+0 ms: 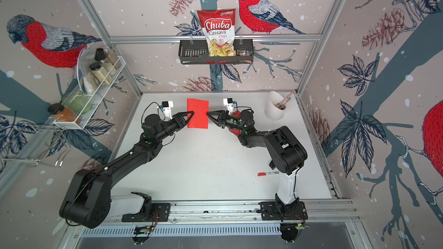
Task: Fold the square paper along the opposite sides
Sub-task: Pick up the paper from the center of the board.
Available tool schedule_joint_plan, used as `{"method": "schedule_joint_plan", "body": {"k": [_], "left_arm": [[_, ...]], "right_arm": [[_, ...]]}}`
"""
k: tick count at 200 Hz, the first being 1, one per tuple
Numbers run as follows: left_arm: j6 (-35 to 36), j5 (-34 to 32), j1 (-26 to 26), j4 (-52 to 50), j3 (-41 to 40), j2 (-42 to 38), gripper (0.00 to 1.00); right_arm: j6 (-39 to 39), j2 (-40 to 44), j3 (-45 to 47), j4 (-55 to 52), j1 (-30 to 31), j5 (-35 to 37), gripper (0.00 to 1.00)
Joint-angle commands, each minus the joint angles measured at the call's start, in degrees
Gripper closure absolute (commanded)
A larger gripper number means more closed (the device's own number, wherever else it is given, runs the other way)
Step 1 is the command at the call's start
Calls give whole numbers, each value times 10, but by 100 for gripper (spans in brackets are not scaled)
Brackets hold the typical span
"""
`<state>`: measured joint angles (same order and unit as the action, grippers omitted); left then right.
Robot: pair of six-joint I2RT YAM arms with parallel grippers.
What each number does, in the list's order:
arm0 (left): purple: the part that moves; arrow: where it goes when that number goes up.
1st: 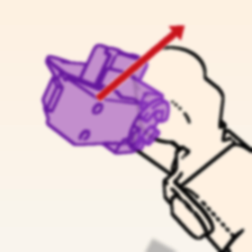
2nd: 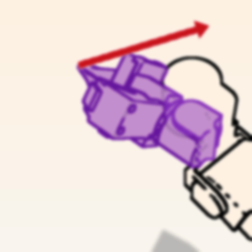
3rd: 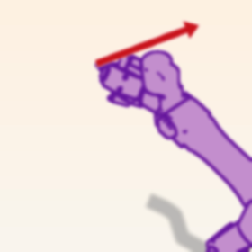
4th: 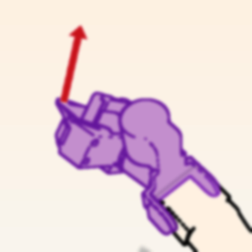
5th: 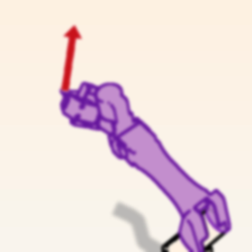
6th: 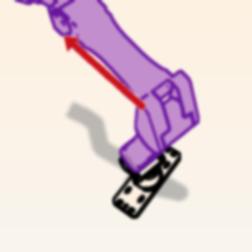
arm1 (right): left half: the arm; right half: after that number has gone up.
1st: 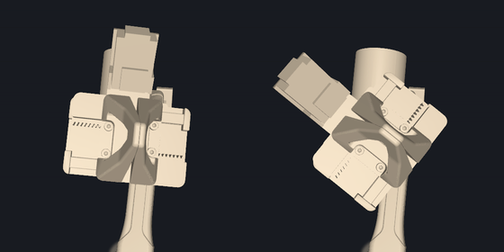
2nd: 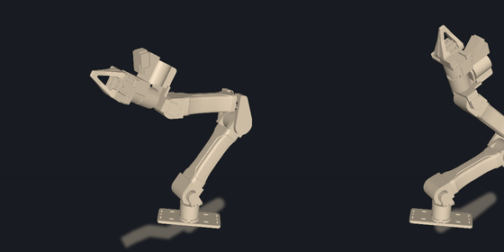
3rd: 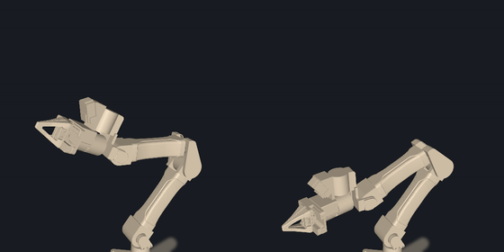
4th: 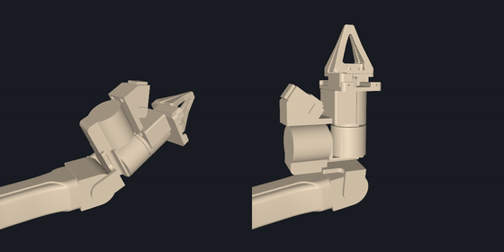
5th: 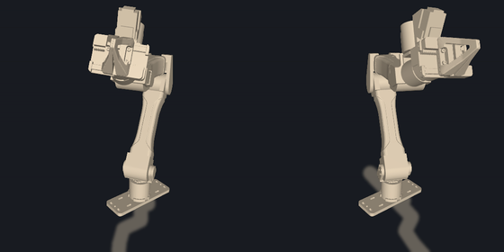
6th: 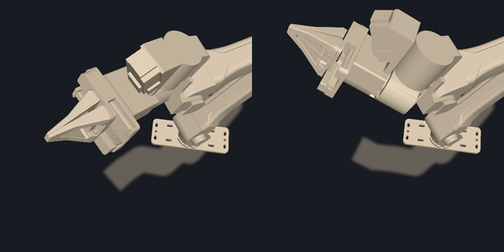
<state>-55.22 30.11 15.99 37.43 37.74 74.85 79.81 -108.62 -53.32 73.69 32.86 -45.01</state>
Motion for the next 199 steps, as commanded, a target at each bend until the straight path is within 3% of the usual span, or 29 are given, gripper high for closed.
{"method": "schedule_joint_plan", "body": {"k": [1, 21, 46, 66, 97, 123, 160, 199], "left_arm": [[7, 10, -2, 27, 0, -6, 60], [10, 12, -2, 23, 1, -8, 60], [16, 13, -2, 17, 2, -12, 59], [29, 14, -6, 4, 9, -13, 54], [29, 74, -50, 12, 42, -8, 31], [14, 142, -84, 15, 71, -1, 20], [-12, 243, -96, 46, 81, 17, 10], [-106, 332, -104, 202, 40, 45, 7]], "right_arm": [[5, -2, -6, 24, 3, -11, 80], [5, -1, -8, 24, 6, -12, 85], [4, 4, -9, 20, 6, -13, 100], [-19, 21, -10, -8, -2, -17, 100], [-148, 82, -46, -183, -14, -33, 100], [-283, 124, -109, -380, -19, -47, 100], [-438, 146, -207, -603, -23, -62, 100], [-484, 175, -234, -646, -22, -97, 100]]}}
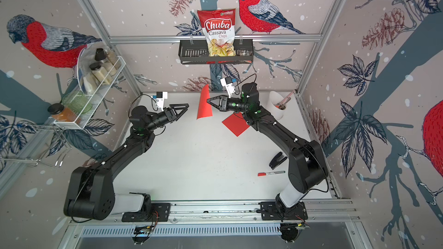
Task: Fold the square paper along the opposite sides
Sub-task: Pick up the paper from the center of the board.
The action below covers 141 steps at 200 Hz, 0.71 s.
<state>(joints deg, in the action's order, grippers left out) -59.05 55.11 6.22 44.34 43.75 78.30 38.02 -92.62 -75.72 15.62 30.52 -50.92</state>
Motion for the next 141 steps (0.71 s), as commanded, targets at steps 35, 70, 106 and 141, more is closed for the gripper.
{"method": "schedule_joint_plan", "body": {"k": [35, 70, 106, 141], "left_arm": [[-168, 108, -9, 285, -46, 31, 3], [-222, 116, -9, 370, -52, 51, 10], [-186, 113, -9, 326, -57, 49, 12], [-97, 99, -9, 203, -51, 22, 8]], "right_arm": [[-65, 30, -8, -50, 14, -65, 100], [-64, 37, -3, -42, 22, -69, 100], [-64, 51, -7, -45, 26, -68, 100], [-66, 51, -12, -48, 38, -68, 100]]}}
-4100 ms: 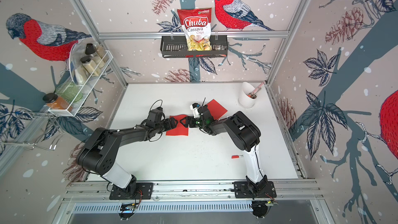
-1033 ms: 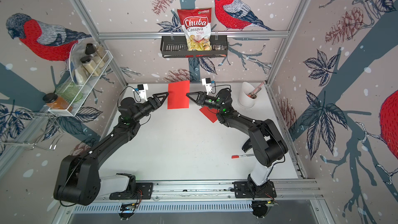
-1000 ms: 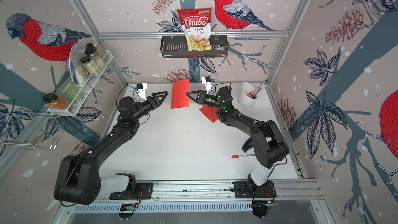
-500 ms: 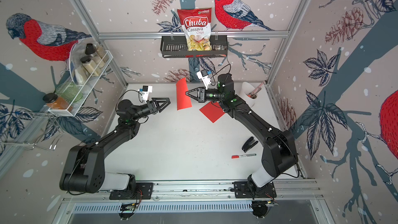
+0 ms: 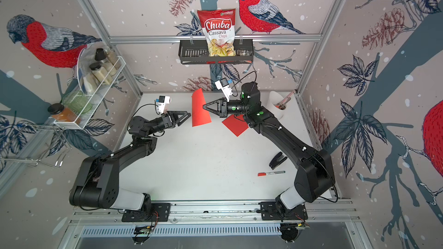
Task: Fold the square paper along the opposite sides
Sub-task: Pick up the paper from the center of the board.
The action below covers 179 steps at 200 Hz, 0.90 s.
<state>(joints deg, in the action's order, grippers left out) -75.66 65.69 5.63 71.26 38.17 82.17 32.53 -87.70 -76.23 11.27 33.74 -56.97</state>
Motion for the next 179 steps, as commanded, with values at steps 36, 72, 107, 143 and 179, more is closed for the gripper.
{"method": "schedule_joint_plan", "body": {"k": [36, 72, 107, 143, 179], "left_arm": [[82, -4, -3, -86, 9, -30, 6], [63, 1, -4, -56, 2, -36, 14], [68, 7, -3, -70, 12, -44, 29], [85, 7, -3, -95, 15, -48, 37], [99, 6, -3, -114, 17, -50, 47]], "right_arm": [[-18, -4, -2, -8, 6, -8, 100], [-36, -14, 7, -34, -9, 6, 100], [-66, -18, 7, -82, -26, 23, 100], [-82, -7, 10, -106, -46, 30, 100], [-88, -5, 12, -114, -50, 32, 100]]}}
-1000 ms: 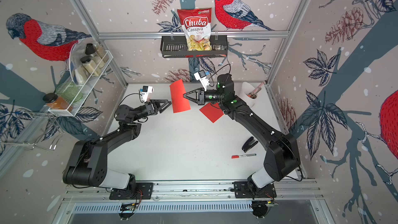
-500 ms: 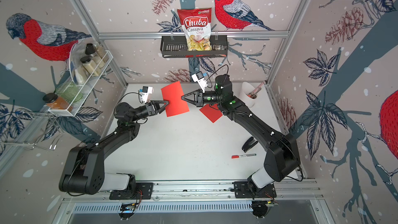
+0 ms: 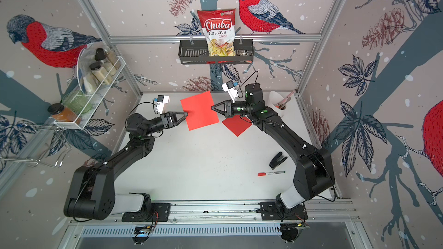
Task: Fold the square paper along the opposite sides
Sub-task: Pick up the paper from the center of the board.
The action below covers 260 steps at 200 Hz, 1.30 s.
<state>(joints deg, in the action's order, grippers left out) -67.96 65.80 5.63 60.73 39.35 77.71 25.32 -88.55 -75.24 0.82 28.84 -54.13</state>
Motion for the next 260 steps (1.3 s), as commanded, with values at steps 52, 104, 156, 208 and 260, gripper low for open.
{"method": "schedule_joint_plan", "body": {"k": [52, 104, 156, 208, 260], "left_arm": [[57, -3, -3, -59, 7, -12, 64], [103, -15, -3, -126, 14, -28, 71], [146, -29, -3, -190, 20, -39, 91], [204, -61, -3, -259, 41, -67, 100], [365, -101, 33, -411, 90, -124, 100]], "right_arm": [[-17, 3, 3, -10, -2, 3, 100], [-11, 4, 5, -6, -3, 5, 100], [-8, 8, 9, -3, -3, 6, 100], [9, 16, 21, 28, -5, 6, 100], [20, 26, 66, 82, -42, 69, 49]]}}
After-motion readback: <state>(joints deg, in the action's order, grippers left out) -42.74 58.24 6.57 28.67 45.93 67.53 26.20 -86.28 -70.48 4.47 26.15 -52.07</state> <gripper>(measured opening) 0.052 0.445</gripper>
